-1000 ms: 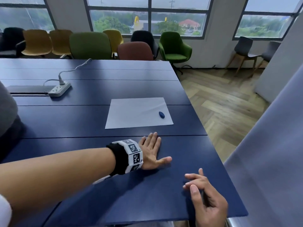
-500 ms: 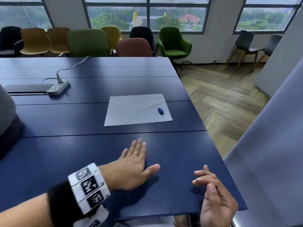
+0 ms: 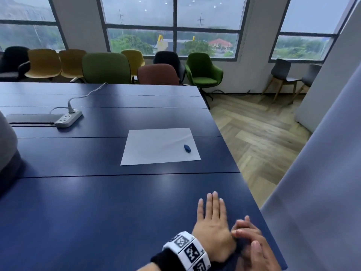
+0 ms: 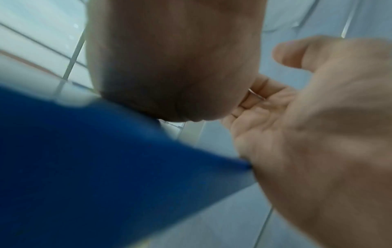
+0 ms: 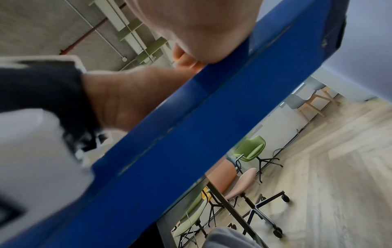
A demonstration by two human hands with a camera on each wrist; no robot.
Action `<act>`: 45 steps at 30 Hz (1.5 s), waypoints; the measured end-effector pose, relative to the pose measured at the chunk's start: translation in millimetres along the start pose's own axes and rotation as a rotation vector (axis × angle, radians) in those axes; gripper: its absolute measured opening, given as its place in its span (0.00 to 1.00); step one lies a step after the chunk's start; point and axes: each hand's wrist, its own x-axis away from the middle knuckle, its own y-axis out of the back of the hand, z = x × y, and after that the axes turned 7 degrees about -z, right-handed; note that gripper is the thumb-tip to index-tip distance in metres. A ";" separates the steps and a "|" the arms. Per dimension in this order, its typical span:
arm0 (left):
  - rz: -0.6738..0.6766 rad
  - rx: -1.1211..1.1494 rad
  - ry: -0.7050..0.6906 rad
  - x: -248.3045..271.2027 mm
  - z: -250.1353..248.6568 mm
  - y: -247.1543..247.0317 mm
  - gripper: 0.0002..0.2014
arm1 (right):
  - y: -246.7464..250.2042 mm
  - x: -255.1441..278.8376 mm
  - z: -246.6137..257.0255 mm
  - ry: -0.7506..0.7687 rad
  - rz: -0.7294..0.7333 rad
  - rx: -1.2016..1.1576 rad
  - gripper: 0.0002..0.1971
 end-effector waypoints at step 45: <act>0.295 -0.172 0.073 34.0 82.5 112.7 0.58 | -9.7 -34.9 33.2 -0.059 1.145 1.428 0.42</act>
